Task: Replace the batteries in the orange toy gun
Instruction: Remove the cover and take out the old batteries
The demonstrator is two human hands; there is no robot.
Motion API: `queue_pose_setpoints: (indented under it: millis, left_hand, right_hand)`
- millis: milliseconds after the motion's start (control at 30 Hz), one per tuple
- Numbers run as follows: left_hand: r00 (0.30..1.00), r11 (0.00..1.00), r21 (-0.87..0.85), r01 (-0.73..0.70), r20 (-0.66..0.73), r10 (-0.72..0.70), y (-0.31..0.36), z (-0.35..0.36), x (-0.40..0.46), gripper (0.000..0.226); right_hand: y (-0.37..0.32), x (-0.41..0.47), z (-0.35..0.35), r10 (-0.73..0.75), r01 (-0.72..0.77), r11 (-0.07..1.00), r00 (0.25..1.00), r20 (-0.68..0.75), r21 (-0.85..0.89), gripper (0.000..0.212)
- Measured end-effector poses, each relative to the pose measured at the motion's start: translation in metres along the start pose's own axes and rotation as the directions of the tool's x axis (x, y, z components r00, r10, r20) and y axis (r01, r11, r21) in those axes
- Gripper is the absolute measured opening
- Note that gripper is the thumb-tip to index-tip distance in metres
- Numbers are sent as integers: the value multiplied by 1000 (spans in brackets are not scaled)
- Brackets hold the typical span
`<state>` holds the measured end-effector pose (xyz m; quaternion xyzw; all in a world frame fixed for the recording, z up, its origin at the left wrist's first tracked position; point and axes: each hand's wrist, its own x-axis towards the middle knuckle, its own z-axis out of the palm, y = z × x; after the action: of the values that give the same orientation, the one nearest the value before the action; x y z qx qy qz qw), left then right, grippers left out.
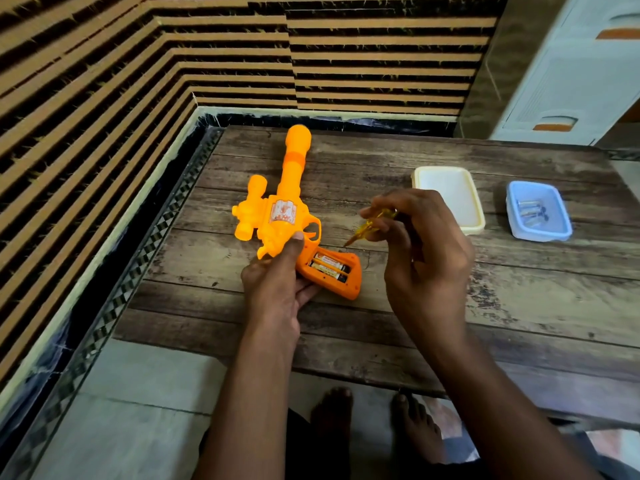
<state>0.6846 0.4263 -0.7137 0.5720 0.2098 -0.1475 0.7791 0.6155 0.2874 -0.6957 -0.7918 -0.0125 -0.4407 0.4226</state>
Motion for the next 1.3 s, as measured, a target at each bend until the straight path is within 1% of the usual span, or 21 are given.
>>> queue_pose_setpoints:
  millis: [67, 200, 300, 467, 567, 633, 767, 967, 1067, 1200, 1300]
  left_hand:
    - [1000, 1000, 2, -3, -6, 3, 0, 0, 1, 23]
    - [1000, 1000, 4, -10, -17, 10, -1, 1, 2, 27]
    - [1000, 1000, 5, -12, -12, 12, -1, 1, 1, 27]
    - [1000, 1000, 7, 3, -8, -3, -1, 0, 3, 16]
    - [1000, 1000, 7, -1, -10, 1, -1, 0, 4, 23]
    - [1000, 1000, 6, -4, -13, 4, -2, 0, 4, 29]
    - [1000, 1000, 1, 0, -11, 0, -2, -1, 4, 30]
    - [1000, 1000, 8, -2, -8, 2, -2, -1, 5, 21]
    - [1000, 1000, 7, 7, 3, -7, 0, -1, 5, 18]
    - [1000, 1000, 9, -2, 17, 2, 1, -3, 4, 21]
    - [1000, 1000, 11, 3, 30, -3, 1, -4, 4, 23]
  right_hand:
    - [-1, -1, 2, 15, -14, 998, 1000, -11, 57, 20]
    - [-1, -4, 8, 25, -25, 992, 1000, 3, 122, 17]
    - [0, -5, 13, 22, -25, 993, 999, 22, 119, 18]
    - [1, -4, 11, 34, -37, 993, 999, 25, 110, 15]
    - [1, -4, 8, 4, -7, 996, 1000, 28, 83, 13]
    - [2, -4, 7, -5, 1, 997, 999, 39, 82, 14]
    - [3, -3, 6, 20, -27, 995, 997, 69, 91, 17]
    - [2, -2, 8, -33, 23, 996, 993, 113, 88, 20]
    - [-2, -3, 11, -14, -3, 992, 992, 128, 128, 24]
    - [-3, -3, 18, 26, -57, 982, 986, 167, 181, 24]
    - [-1, -1, 25, 34, -65, 983, 983, 182, 170, 29]
